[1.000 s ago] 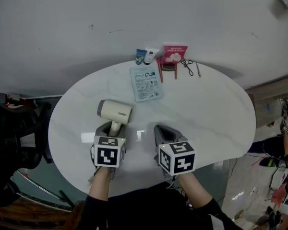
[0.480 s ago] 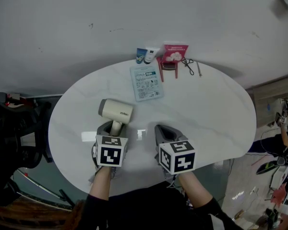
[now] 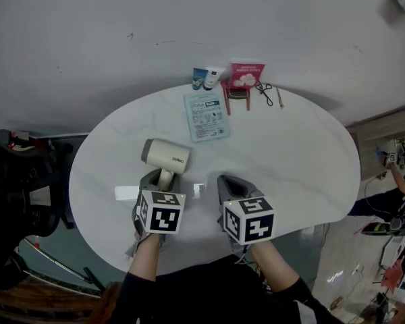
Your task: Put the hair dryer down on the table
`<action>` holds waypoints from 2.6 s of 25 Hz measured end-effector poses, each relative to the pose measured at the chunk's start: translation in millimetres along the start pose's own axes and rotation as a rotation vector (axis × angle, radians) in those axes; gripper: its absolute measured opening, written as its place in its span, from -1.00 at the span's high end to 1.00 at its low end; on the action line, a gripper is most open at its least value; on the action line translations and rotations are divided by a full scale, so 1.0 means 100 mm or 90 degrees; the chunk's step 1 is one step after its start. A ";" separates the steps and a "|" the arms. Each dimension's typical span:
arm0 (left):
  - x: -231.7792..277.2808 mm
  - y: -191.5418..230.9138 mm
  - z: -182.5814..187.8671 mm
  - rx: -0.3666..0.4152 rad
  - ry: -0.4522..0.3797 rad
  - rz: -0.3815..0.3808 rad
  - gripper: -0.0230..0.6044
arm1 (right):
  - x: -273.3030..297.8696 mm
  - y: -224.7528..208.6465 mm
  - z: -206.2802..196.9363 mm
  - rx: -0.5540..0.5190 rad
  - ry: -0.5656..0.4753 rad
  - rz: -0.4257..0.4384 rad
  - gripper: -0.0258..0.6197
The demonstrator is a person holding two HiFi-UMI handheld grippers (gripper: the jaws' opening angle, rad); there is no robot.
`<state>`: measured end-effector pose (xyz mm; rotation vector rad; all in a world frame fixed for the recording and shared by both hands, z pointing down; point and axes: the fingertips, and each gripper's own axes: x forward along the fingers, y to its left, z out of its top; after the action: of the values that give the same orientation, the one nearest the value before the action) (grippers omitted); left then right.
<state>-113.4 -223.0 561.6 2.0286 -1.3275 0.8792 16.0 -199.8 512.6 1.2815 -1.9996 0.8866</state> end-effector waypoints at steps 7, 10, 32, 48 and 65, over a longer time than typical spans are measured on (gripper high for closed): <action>0.01 0.00 -0.01 0.010 -0.001 0.011 0.43 | -0.04 0.02 -0.02 -0.003 -0.003 0.001 0.92; 0.01 0.01 0.00 0.015 -0.004 0.022 0.41 | -0.06 0.01 -0.03 -0.004 -0.004 -0.001 0.92; -0.42 -0.05 0.22 -0.005 -0.082 0.003 0.27 | -0.24 0.08 -0.01 -0.024 -0.030 -0.004 0.92; -1.01 0.03 0.25 -0.108 -0.166 -0.029 0.89 | -0.40 0.21 0.02 -0.061 -0.052 0.017 0.92; -1.51 0.14 0.07 -0.203 -0.224 -0.027 0.90 | -0.58 0.43 0.10 -0.117 -0.090 0.077 0.92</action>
<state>-169.8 -148.4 442.2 2.0029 -1.4921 0.2713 -4.6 -163.6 453.0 1.1584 -2.2323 0.6628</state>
